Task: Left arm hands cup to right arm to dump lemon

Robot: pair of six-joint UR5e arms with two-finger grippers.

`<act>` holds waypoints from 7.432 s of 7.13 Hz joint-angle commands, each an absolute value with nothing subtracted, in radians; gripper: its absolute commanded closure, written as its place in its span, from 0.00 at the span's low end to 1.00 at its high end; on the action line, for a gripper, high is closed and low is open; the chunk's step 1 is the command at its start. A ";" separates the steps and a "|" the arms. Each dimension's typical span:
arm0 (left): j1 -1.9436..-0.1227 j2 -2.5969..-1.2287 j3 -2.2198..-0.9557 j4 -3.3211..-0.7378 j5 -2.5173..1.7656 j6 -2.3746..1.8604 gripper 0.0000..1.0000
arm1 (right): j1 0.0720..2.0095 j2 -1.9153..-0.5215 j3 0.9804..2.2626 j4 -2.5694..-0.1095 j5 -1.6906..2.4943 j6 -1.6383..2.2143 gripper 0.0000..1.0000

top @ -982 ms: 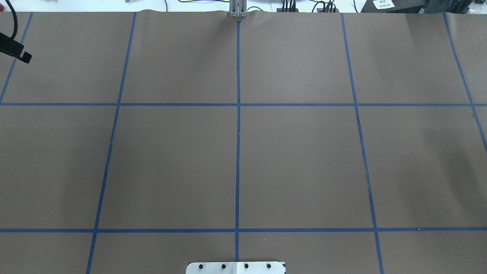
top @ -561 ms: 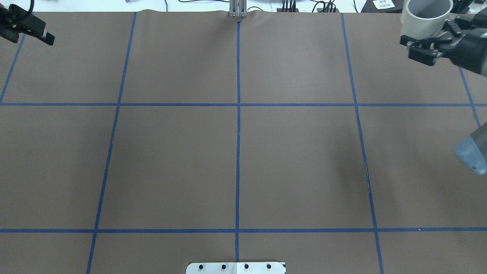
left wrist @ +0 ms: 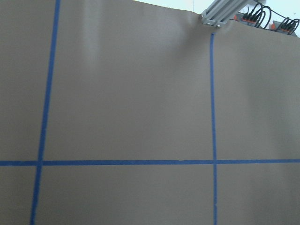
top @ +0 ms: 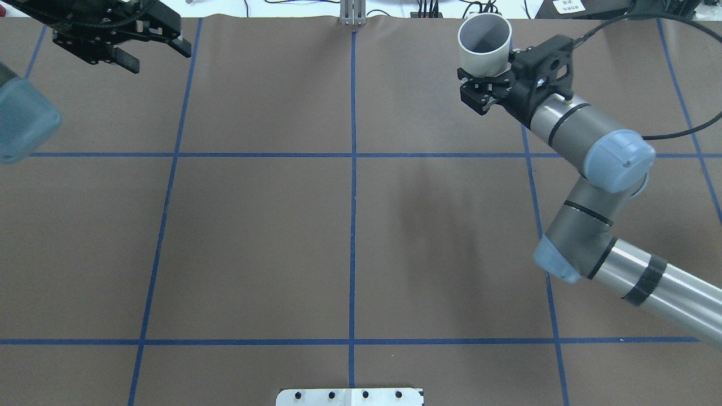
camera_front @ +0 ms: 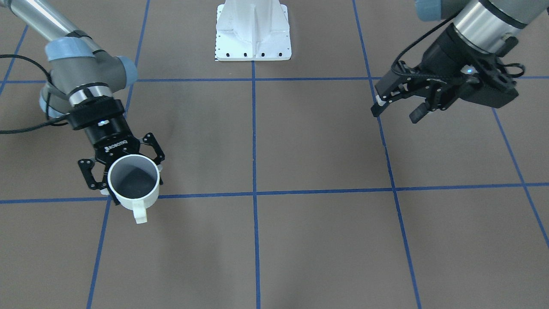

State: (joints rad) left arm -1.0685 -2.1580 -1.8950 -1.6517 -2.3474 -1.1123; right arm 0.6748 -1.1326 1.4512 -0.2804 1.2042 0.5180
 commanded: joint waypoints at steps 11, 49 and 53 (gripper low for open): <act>-0.828 -2.410 -1.611 -1.884 -2.115 -1.571 0.52 | 0.422 -0.893 1.341 -0.479 0.812 0.514 1.00; -0.790 -2.428 -1.565 -1.887 -2.100 -1.566 1.00 | 0.215 -1.031 1.585 -0.465 0.560 0.322 0.02; -0.795 -2.424 -1.554 -1.885 -2.063 -1.562 1.00 | 0.202 -1.055 1.651 -0.459 0.548 0.347 0.01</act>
